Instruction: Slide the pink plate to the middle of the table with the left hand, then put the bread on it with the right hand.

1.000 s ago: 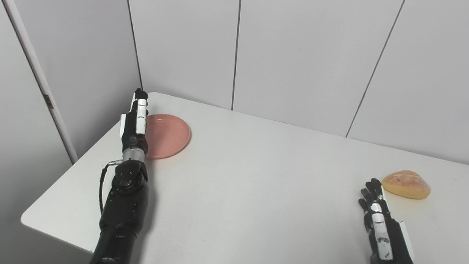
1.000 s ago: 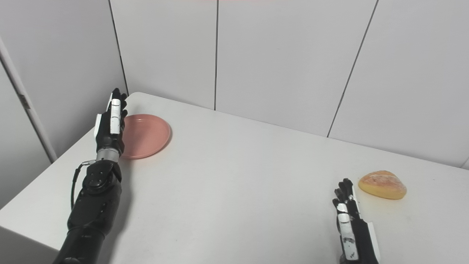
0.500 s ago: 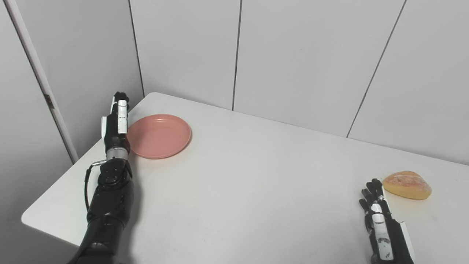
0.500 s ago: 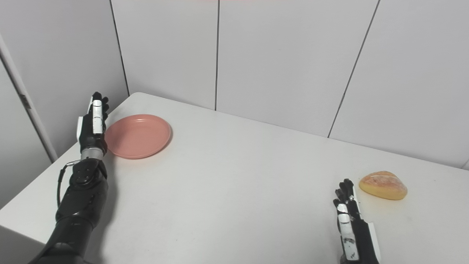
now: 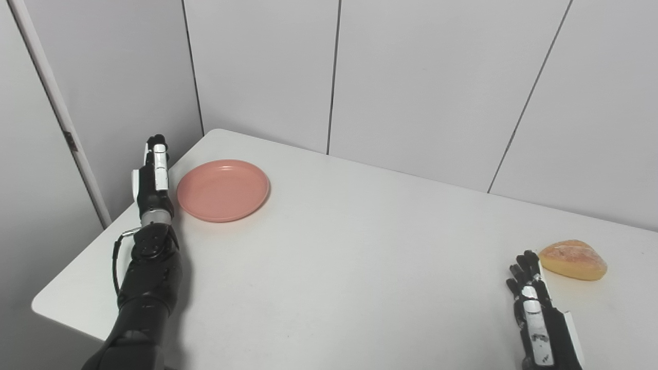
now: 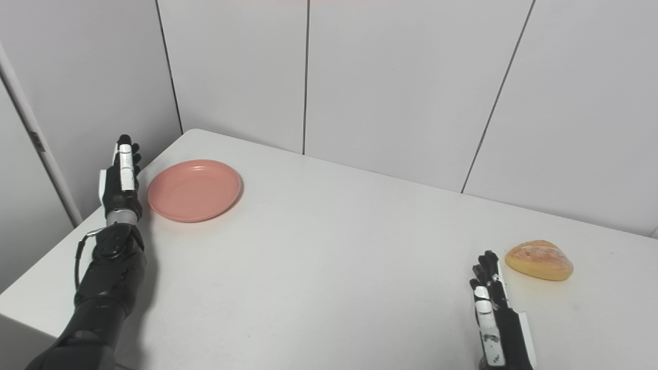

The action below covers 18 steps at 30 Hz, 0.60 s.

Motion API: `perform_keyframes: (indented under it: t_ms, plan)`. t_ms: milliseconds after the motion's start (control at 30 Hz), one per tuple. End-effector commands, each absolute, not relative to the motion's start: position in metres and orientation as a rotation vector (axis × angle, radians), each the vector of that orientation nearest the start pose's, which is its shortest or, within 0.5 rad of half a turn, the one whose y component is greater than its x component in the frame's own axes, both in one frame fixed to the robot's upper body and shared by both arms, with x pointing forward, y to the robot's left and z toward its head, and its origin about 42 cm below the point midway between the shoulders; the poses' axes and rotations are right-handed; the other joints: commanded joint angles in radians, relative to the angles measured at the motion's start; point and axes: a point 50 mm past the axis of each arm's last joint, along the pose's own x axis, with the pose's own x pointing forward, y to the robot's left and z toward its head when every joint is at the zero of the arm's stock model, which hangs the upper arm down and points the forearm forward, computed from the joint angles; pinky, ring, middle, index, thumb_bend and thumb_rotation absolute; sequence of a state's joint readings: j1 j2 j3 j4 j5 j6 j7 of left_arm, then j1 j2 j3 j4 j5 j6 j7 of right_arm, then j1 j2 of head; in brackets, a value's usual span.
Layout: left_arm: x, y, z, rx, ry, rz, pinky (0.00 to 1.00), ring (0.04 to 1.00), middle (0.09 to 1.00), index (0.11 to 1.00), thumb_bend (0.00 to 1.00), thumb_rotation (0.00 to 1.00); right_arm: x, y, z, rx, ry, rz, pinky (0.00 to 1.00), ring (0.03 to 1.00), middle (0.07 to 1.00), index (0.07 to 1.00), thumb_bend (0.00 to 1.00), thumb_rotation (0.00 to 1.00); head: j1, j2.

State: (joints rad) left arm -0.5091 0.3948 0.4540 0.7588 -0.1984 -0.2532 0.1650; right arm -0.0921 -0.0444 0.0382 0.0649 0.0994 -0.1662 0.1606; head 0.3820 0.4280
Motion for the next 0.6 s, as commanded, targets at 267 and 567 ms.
perform_keyframes:
  t_ms: [267, 567]
  plan:
    - [0.423, 0.467, 0.171, -0.113, -0.213, 0.653, 0.95, 0.922, 0.914, 0.942, 0.79, 1.00, 0.300, -0.205, 0.101, 0.053, -0.157, 0.197, 1.00, 1.000, 0.998, 1.000, 0.59, 0.87, 0.006, 0.005]
    - [0.426, 0.459, 0.161, -0.137, -0.176, 0.617, 0.92, 0.911, 0.889, 0.886, 0.83, 1.00, 0.299, -0.205, 0.103, 0.056, -0.159, 0.198, 1.00, 1.000, 1.000, 1.000, 0.59, 0.88, 0.008, 0.006]
